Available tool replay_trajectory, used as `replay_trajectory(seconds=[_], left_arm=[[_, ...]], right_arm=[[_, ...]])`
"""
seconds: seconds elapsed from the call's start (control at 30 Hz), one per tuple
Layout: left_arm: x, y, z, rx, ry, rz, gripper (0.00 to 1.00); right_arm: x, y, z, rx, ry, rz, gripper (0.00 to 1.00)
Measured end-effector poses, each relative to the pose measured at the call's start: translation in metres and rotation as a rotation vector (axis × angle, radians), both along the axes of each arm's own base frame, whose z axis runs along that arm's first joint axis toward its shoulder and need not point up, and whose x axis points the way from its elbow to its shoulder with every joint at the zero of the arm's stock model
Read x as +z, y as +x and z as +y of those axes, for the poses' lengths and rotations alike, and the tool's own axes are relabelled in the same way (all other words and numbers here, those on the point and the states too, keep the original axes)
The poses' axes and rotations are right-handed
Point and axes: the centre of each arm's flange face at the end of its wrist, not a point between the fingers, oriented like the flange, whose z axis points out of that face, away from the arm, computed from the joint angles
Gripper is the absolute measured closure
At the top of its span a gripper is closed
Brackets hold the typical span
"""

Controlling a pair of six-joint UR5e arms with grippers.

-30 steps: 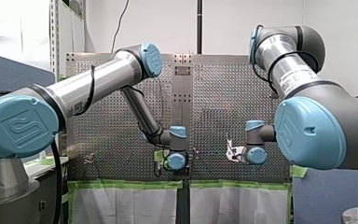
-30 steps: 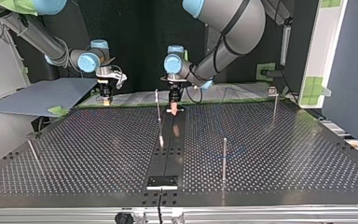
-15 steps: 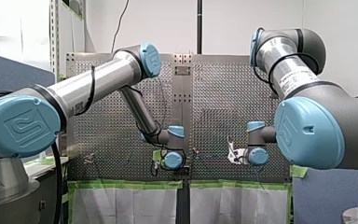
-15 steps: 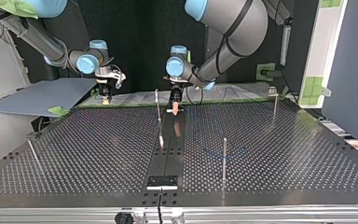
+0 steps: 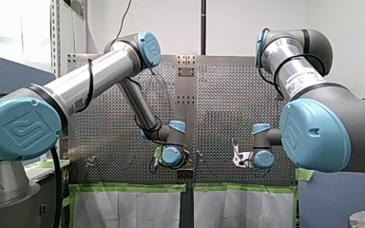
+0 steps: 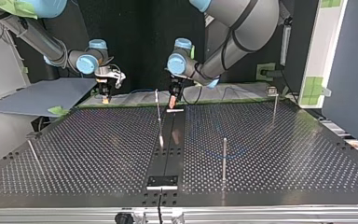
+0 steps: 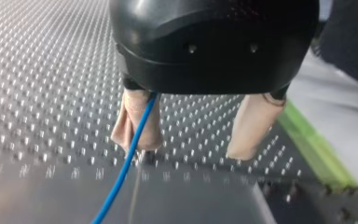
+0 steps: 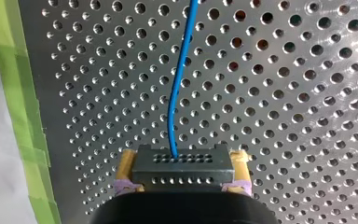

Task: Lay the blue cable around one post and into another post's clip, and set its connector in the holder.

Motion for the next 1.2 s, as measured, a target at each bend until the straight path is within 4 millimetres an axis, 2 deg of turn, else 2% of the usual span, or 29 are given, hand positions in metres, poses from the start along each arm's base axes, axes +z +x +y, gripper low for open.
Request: replay_trajectory(seconds=[0.5, 0.8, 1.2], left_arm=[[0.041, -0.041, 0.005, -0.081, 0.021, 0.006, 0.0], [0.029, -0.074, 0.012, -0.106, 0.064, 0.062, 0.0], [0.029, -0.083, 0.01, -0.111, 0.074, 0.085, 0.0]], right_arm=[[0.0, 0.0, 0.0, 0.0, 0.003, -0.003, 1.0], [0.0, 0.0, 0.0, 0.002, 0.004, -0.004, 1.0], [0.0, 0.0, 0.001, 0.003, 0.007, -0.006, 1.0]])
